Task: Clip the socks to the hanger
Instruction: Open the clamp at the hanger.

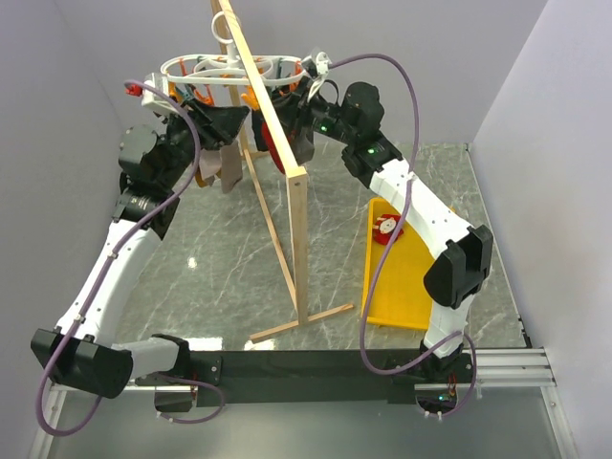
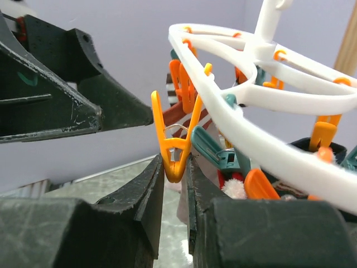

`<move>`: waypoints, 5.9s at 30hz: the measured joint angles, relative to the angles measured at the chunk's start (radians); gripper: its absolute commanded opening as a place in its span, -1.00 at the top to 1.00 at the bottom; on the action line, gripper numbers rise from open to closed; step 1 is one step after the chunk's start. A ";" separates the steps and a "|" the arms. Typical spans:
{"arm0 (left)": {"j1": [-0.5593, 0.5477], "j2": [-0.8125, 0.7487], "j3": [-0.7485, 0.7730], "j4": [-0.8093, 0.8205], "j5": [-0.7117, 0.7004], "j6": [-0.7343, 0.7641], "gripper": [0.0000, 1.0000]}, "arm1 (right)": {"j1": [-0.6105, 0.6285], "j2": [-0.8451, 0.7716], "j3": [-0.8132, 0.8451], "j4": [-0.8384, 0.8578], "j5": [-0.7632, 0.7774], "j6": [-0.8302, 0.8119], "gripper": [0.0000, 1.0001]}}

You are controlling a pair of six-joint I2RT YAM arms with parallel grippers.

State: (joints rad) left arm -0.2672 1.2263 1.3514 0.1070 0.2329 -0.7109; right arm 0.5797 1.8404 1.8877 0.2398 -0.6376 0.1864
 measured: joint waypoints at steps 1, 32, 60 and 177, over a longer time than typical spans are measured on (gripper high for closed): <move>0.011 -0.006 -0.019 0.032 0.025 -0.007 -0.32 | 0.000 0.002 0.008 -0.012 -0.008 0.005 0.93; 0.096 0.114 -0.266 0.821 0.328 -0.098 -0.21 | -0.049 0.089 0.143 -0.046 -0.243 0.269 0.94; 0.113 0.304 -0.181 1.132 0.393 -0.360 -0.32 | -0.072 0.148 0.203 0.000 -0.329 0.402 0.96; 0.008 0.232 -0.078 0.588 0.110 -0.172 0.67 | -0.101 -0.250 0.086 -0.611 0.002 0.131 -0.41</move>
State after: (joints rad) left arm -0.2588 1.4578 1.2732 0.6949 0.3431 -0.8833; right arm 0.4786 1.5902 1.9739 -0.3710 -0.6361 0.3172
